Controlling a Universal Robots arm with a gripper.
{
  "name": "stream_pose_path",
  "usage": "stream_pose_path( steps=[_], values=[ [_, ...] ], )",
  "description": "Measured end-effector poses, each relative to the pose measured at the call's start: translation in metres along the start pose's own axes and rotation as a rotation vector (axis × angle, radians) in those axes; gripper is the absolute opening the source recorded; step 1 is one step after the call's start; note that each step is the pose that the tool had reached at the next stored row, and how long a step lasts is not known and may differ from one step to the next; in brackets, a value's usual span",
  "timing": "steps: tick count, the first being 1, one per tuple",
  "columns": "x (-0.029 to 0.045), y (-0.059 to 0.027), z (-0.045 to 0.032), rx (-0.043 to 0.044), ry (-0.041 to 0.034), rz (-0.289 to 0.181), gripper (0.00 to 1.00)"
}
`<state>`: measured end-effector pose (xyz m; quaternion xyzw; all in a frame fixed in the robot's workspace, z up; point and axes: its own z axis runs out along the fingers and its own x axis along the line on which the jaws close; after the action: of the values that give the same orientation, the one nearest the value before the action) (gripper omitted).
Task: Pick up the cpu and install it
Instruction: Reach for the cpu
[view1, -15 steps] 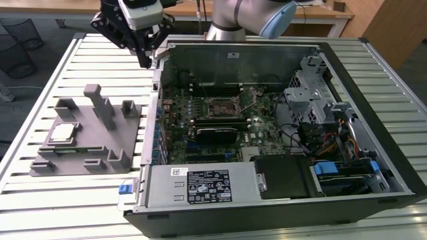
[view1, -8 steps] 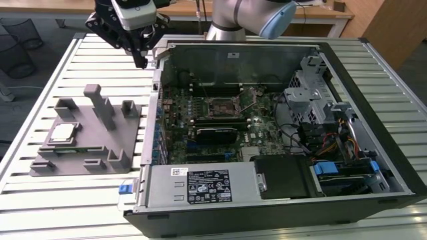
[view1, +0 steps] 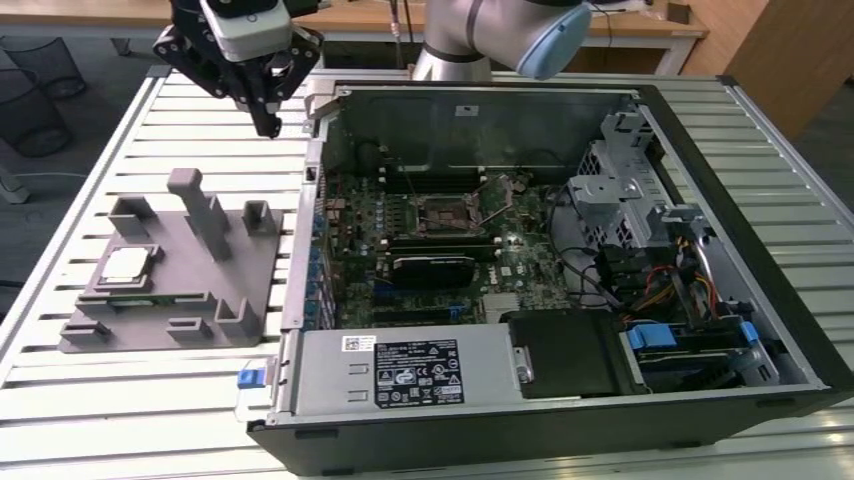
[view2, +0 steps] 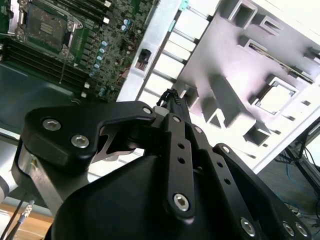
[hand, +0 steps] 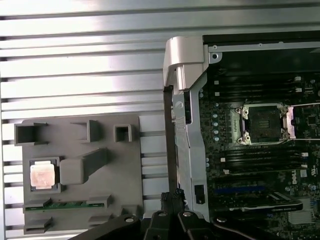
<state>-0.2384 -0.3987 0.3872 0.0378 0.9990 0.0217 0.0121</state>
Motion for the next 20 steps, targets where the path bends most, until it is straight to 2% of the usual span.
stream_pose_path(
  steps=[20],
  values=[
    [0.0236, -0.0017, 0.0012, 0.0002, 0.003, 0.0, 0.11]
  ],
)
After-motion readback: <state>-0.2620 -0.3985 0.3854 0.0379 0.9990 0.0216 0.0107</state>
